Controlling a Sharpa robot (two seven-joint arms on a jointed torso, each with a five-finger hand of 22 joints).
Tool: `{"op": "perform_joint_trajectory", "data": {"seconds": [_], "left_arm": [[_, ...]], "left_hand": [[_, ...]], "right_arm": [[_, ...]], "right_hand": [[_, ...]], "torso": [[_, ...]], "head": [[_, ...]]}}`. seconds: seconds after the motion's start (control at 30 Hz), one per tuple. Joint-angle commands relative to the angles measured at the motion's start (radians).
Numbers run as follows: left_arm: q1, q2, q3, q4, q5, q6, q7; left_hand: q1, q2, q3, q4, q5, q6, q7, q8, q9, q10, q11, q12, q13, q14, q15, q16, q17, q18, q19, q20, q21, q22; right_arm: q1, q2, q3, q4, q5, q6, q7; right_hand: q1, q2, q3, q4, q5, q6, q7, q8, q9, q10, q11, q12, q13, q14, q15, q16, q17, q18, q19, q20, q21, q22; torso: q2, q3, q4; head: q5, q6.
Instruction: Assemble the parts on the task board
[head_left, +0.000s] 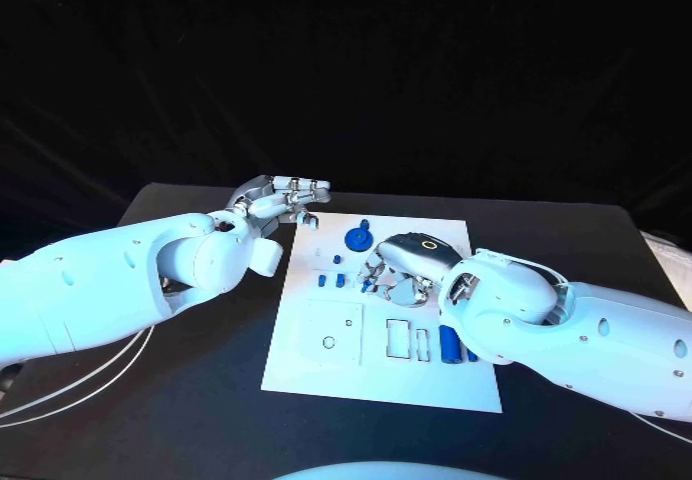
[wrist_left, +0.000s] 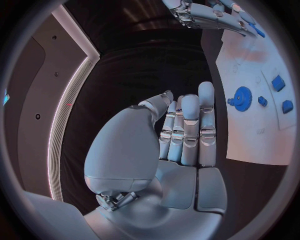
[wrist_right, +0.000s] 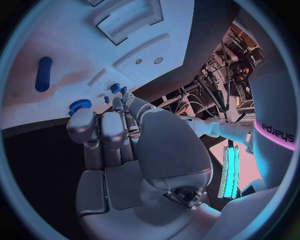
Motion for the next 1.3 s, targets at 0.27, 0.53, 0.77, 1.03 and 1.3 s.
{"op": "perform_joint_trajectory", "data": {"seconds": [0.27,0.53,0.77,1.03,1.3], "left_arm": [[-0.001,0.004,0.0,0.013,0.001,-0.012,0.031],[-0.002,0.005,0.0,0.015,0.002,-0.011,0.029],[-0.002,0.005,0.0,0.013,0.002,-0.009,0.026],[-0.002,0.004,0.0,0.008,0.002,-0.007,0.021],[-0.002,0.004,0.0,0.005,0.002,-0.005,0.017]], "left_hand": [[-0.001,0.008,-0.003,-0.005,-0.005,-0.008,0.002,0.006,-0.001,-0.007,0.001,0.004,0.002,-0.006,0.002,-0.005,-0.001,0.02,-0.001,-0.001,-0.006,-0.002],[-0.002,0.008,-0.003,-0.005,-0.005,-0.008,0.002,0.006,-0.001,-0.007,0.001,0.005,0.002,-0.006,0.002,-0.006,-0.002,0.02,0.0,-0.001,-0.007,-0.002],[-0.002,0.008,-0.003,-0.005,-0.005,-0.008,0.002,0.006,-0.001,-0.007,0.001,0.005,0.002,-0.006,0.002,-0.006,-0.002,0.02,0.0,-0.001,-0.007,-0.003],[-0.002,0.008,-0.003,-0.006,-0.005,-0.008,0.002,0.007,-0.001,-0.007,0.001,0.005,0.002,-0.007,0.002,-0.007,-0.005,0.02,0.0,-0.001,-0.008,-0.003],[-0.002,0.008,-0.003,-0.006,-0.005,-0.008,0.002,0.007,-0.001,-0.007,0.001,0.005,0.002,-0.007,0.002,-0.007,-0.005,0.02,0.0,-0.001,-0.008,-0.003]], "right_arm": [[-0.041,0.052,-0.006,-0.043,-0.038,0.051,0.025],[-0.059,0.072,-0.008,-0.058,-0.038,0.067,0.031],[-0.063,0.074,-0.009,-0.057,-0.039,0.082,0.03],[-0.065,0.073,-0.009,-0.053,-0.039,0.093,0.031],[-0.065,0.073,-0.009,-0.048,-0.039,0.103,0.03]], "right_hand": [[-0.01,-0.002,0.012,-0.002,-0.002,-0.001,0.009,0.005,0.0,0.0,0.007,-0.004,-0.001,0.021,0.002,0.007,0.001,-0.005,0.006,0.003,0.006,0.001],[-0.011,-0.003,0.015,-0.003,-0.002,-0.001,0.009,0.005,0.0,-0.001,0.008,-0.004,-0.001,0.021,0.003,0.008,0.002,-0.005,0.005,0.004,0.005,0.0],[-0.015,-0.004,0.018,-0.002,-0.002,-0.001,0.01,0.005,0.0,-0.001,0.008,-0.004,-0.001,0.021,0.003,0.007,0.001,-0.004,0.005,0.004,0.005,0.0],[-0.021,-0.007,0.02,-0.001,-0.002,-0.001,0.01,0.005,0.001,-0.001,0.009,-0.003,-0.001,0.021,0.004,0.009,0.002,-0.005,0.005,0.005,0.006,0.001],[-0.023,-0.008,0.021,-0.001,-0.002,-0.001,0.01,0.005,0.001,-0.001,0.009,-0.003,-0.001,0.021,0.004,0.01,0.003,-0.005,0.005,0.005,0.006,0.001]], "torso": [[0.001,-0.0002,0.0007],[0.0,0.0001,0.0007],[0.0,0.0004,0.0],[0.0,0.0002,0.0003],[0.0,-0.0002,0.0004]], "head": [[0.023,-0.014],[0.027,-0.017],[0.027,-0.019],[0.029,-0.023],[0.03,-0.026]]}}
